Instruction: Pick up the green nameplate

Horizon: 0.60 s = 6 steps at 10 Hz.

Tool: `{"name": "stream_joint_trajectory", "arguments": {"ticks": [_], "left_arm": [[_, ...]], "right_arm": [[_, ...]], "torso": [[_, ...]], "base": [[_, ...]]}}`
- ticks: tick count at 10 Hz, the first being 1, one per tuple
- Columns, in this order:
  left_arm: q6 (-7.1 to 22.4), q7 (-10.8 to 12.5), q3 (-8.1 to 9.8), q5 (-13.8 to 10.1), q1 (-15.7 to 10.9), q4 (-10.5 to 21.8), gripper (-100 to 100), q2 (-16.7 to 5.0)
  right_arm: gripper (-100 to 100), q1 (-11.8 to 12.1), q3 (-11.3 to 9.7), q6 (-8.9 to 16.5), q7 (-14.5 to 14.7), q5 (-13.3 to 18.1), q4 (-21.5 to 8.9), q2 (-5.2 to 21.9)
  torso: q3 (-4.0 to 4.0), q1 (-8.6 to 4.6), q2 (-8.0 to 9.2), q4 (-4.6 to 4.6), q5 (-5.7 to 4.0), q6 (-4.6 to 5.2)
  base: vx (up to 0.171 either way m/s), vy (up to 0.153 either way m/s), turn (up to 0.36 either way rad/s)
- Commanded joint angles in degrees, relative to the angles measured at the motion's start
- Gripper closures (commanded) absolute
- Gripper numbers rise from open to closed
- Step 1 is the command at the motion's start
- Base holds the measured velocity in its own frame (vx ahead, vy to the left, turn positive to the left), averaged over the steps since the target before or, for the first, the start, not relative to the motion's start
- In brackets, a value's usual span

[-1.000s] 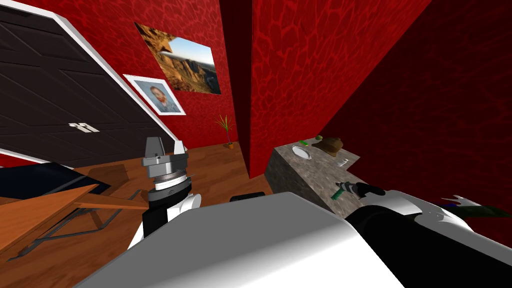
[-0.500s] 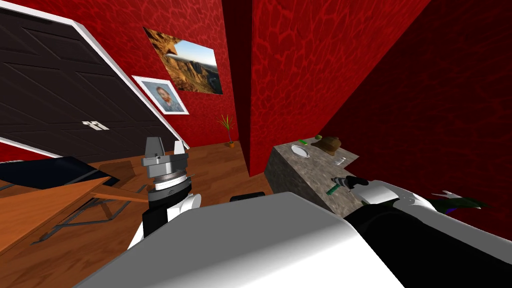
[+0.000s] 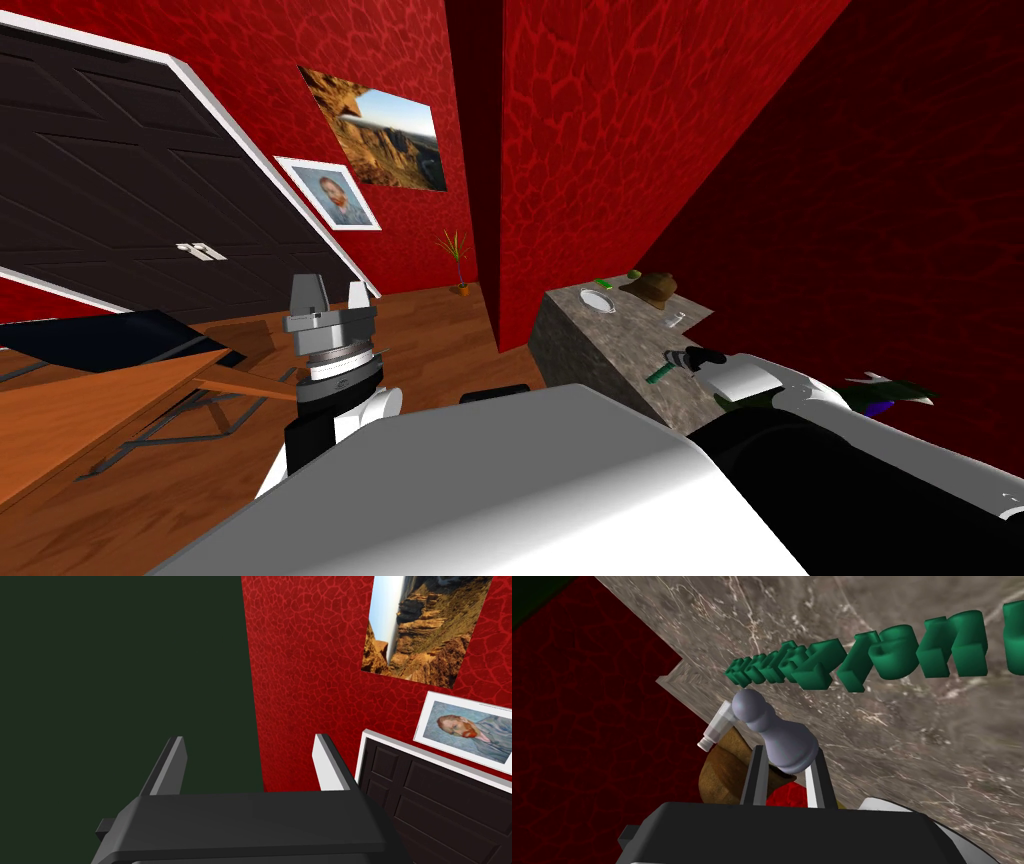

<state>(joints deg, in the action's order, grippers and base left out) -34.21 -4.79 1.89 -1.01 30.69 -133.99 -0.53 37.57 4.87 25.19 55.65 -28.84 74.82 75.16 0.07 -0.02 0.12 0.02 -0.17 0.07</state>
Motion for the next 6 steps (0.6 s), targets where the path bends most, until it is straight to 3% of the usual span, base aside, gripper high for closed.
{"name": "stream_joint_trajectory", "arguments": {"ticks": [1, 3, 4, 5, 6], "left_arm": [[0.0, 0.0, 0.00, 0.0, 0.0, 0.0, 0, 0.0], [0.0, 0.0, 0.00, 0.0, 0.0, 0.0, 0, 0.0], [0.0, 0.0, 0.00, 0.0, 0.0, 0.0, 0, 0.0], [0.0, 0.0, 0.00, 0.0, 0.0, 0.0, 0, 0.0], [0.0, 0.0, 0.00, 0.0, 0.0, 0.0, 0, 0.0]], "right_arm": [[100, 0.0, 0.0, 0.0, 0.0, 0.0, 0.0, 0.0], [100, 0.0, 0.0, 0.0, 0.0, 0.0, 0.0, 0.0], [0, 0.0, 0.0, 0.0, 0.0, 0.0, 0.0, 0.0], [100, 2.9, 2.4, -2.2, 1.5, -1.1, 0.9, -1.0], [100, 3.8, 2.4, -2.2, 1.5, -1.1, 0.9, -1.0]], "torso": [[0.00, 0.00, 0.00, 0.00, 0.00, 0.00], [-0.03, -0.04, -0.05, -0.02, -0.02, -0.01], [-0.04, -0.05, -0.06, -0.02, -0.02, -0.01], [-0.04, -0.05, -0.06, -0.02, -0.02, -0.01], [-0.15, -0.02, -0.27, -0.07, -0.05, 0.04]], "base": [[0.000, 0.000, 0.000], [0.000, 0.000, 0.000], [0.000, 0.000, 0.000], [0.088, 0.010, -0.053], [0.118, 0.021, -0.036]]}}
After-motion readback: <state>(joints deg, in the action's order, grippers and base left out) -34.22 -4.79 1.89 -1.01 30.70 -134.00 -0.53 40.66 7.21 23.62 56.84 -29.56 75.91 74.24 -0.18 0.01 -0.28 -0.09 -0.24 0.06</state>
